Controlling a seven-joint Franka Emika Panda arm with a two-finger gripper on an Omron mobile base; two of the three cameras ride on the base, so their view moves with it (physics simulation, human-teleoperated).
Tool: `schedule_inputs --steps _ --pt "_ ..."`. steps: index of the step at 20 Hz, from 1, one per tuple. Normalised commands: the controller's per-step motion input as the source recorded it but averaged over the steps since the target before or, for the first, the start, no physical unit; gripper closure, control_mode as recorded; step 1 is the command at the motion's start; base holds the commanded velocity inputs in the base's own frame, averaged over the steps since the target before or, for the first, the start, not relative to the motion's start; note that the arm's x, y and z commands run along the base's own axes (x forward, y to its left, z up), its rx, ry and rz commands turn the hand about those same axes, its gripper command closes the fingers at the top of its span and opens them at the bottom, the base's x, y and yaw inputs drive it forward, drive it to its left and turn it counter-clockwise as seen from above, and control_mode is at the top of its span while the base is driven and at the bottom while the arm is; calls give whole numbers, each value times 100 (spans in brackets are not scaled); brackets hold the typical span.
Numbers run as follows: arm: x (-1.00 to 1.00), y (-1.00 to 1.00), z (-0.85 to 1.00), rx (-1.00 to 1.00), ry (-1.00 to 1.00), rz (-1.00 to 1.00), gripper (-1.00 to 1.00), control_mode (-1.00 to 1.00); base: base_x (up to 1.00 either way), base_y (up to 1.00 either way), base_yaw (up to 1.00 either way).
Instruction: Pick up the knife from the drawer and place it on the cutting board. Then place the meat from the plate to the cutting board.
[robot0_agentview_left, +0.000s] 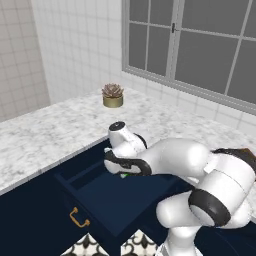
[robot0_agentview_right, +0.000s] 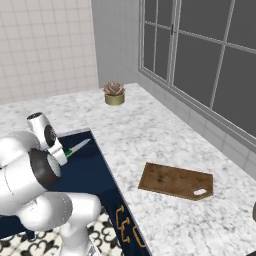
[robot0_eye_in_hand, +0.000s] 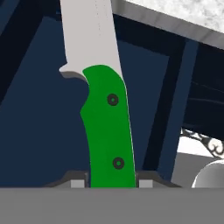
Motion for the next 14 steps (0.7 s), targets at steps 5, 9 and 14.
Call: schedule_inputs --steps 5,9,14 --pt "-46 -31 80 6 -28 -32 100 -100 0 0 0" --pt "16 -95 9 38 -3 -30 100 -100 0 0 0" --pt "45 -53 96 16 24 -3 100 -100 0 0 0"
